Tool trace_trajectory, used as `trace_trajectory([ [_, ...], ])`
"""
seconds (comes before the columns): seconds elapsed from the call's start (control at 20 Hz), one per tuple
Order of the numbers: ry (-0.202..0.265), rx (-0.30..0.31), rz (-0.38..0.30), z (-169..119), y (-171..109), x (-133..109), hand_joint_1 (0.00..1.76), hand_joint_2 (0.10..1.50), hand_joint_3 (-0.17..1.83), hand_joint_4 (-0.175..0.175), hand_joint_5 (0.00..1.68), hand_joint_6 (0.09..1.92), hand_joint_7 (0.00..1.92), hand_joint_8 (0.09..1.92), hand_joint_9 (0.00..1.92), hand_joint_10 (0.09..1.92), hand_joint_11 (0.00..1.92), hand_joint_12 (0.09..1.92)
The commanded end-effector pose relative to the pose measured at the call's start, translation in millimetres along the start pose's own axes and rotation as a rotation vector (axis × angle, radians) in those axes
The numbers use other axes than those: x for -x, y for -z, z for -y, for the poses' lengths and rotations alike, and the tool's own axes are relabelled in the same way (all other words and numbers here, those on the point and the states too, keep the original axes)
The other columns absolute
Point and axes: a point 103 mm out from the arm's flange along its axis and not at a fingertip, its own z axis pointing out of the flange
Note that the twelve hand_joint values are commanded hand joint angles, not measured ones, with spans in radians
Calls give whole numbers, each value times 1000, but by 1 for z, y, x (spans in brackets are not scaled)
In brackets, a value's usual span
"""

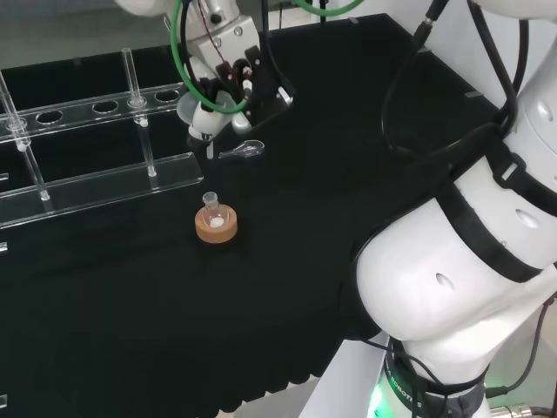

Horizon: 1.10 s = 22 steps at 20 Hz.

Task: Put the funnel back on the funnel stand.

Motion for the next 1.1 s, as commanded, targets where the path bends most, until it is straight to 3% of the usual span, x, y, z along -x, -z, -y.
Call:
trace_trajectory([
  [0.05, -16, 4, -9, -7, 19, 9, 823, 1090, -175, -26, 574, 87, 326, 669, 691, 538, 584, 1286],
  [0.45, -15, 14, -31, -32, 36, 20, 828, 1096, -175, -25, 583, 88, 327, 669, 690, 535, 585, 1284],
  [1.1, 26, 61, -26, -94, 68, 38, 837, 1099, -175, -23, 597, 97, 331, 670, 691, 531, 592, 1282],
])
